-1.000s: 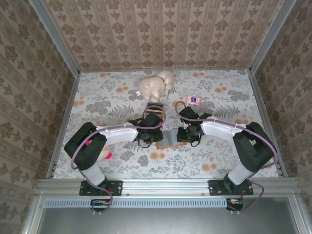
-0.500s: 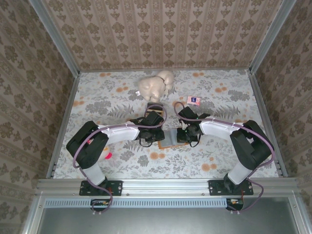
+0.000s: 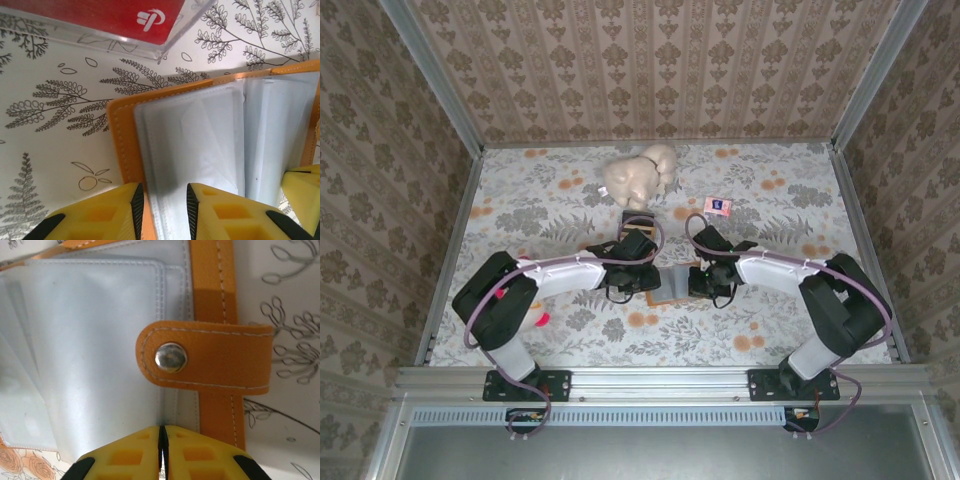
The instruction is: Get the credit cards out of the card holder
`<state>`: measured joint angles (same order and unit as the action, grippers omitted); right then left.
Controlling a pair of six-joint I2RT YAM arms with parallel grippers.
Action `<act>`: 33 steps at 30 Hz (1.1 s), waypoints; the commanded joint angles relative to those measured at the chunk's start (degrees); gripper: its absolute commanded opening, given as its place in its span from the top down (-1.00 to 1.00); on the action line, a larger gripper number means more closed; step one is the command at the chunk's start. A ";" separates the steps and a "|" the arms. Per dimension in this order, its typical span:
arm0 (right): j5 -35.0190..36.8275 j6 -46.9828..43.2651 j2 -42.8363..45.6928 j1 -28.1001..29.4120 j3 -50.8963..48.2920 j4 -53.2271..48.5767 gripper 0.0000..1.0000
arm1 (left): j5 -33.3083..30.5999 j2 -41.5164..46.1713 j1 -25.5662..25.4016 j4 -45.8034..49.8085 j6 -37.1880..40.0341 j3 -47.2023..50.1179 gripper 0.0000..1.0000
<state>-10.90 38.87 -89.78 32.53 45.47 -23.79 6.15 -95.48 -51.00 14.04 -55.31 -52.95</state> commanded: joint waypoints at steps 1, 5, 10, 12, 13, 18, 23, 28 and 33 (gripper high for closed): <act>0.75 4.19 2.76 0.42 -3.36 -3.09 0.75 | -1.53 3.40 -0.70 1.46 -0.83 0.96 0.32; 0.79 2.97 5.38 0.42 -0.90 -5.15 0.70 | -0.71 3.81 -0.98 0.25 -1.64 1.16 0.33; 4.73 0.36 6.05 0.42 2.37 -7.83 0.39 | -0.32 3.37 -1.42 -0.73 -2.55 0.62 0.38; 5.09 0.09 5.31 0.43 2.36 -7.70 0.31 | -0.11 3.12 -1.55 -1.42 -3.04 0.70 0.41; 5.14 -0.07 4.76 0.40 2.33 -7.33 0.29 | -0.17 2.79 -1.71 -1.46 -3.36 0.60 0.43; 5.00 -0.47 1.81 0.42 2.52 -5.58 0.22 | 1.67 0.50 -2.03 -2.58 -4.66 0.18 0.51; 4.15 -0.64 -0.43 0.41 2.25 -4.44 0.20 | 1.93 -1.13 -2.08 -1.48 -4.72 -0.94 0.51; 3.52 -0.64 -1.47 0.42 1.91 -3.89 0.20 | 3.12 -2.60 -1.89 -0.85 -4.81 -1.87 0.51; 3.34 -0.64 -1.85 0.38 1.63 -3.68 0.22 | 2.56 -1.70 -1.75 -0.29 -4.35 -1.92 0.56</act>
<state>-7.46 38.96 -89.71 32.53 47.16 -28.34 8.40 -97.65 -52.53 12.38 -59.20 -53.45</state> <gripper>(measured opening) 0.392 0.225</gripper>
